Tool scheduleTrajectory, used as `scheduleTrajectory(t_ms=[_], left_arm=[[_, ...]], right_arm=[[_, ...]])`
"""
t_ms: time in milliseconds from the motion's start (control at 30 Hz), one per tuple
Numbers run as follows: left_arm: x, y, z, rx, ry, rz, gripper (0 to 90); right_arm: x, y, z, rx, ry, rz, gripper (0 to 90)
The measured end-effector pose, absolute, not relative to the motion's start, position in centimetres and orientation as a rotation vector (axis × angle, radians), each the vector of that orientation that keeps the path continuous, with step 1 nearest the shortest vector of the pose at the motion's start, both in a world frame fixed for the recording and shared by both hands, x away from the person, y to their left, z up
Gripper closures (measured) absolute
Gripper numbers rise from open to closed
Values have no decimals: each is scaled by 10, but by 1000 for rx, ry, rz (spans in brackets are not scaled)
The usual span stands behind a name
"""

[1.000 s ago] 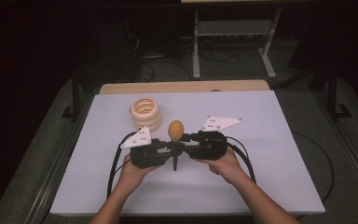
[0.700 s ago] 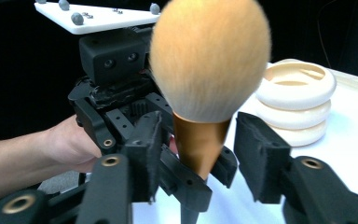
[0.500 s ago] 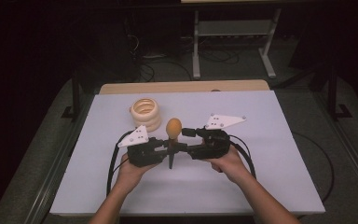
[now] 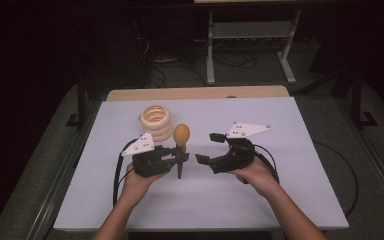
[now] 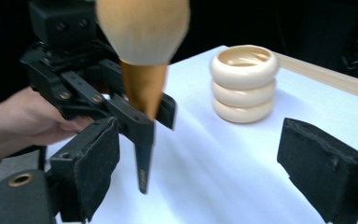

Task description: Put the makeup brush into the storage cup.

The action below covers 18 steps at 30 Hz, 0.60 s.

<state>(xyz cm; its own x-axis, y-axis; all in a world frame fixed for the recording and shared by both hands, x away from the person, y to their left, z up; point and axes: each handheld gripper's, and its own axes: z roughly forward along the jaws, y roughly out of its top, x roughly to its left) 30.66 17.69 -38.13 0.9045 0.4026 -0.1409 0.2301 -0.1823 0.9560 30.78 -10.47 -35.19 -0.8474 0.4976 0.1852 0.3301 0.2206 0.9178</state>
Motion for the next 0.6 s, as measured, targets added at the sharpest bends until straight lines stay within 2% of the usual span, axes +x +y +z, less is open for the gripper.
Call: scheduleTrajectory(t_ms=[600], left_arm=[[309, 182, -380, 1752, 486, 183, 708]], right_arm=[[293, -152, -364, 874, 2225, 1525, 61]])
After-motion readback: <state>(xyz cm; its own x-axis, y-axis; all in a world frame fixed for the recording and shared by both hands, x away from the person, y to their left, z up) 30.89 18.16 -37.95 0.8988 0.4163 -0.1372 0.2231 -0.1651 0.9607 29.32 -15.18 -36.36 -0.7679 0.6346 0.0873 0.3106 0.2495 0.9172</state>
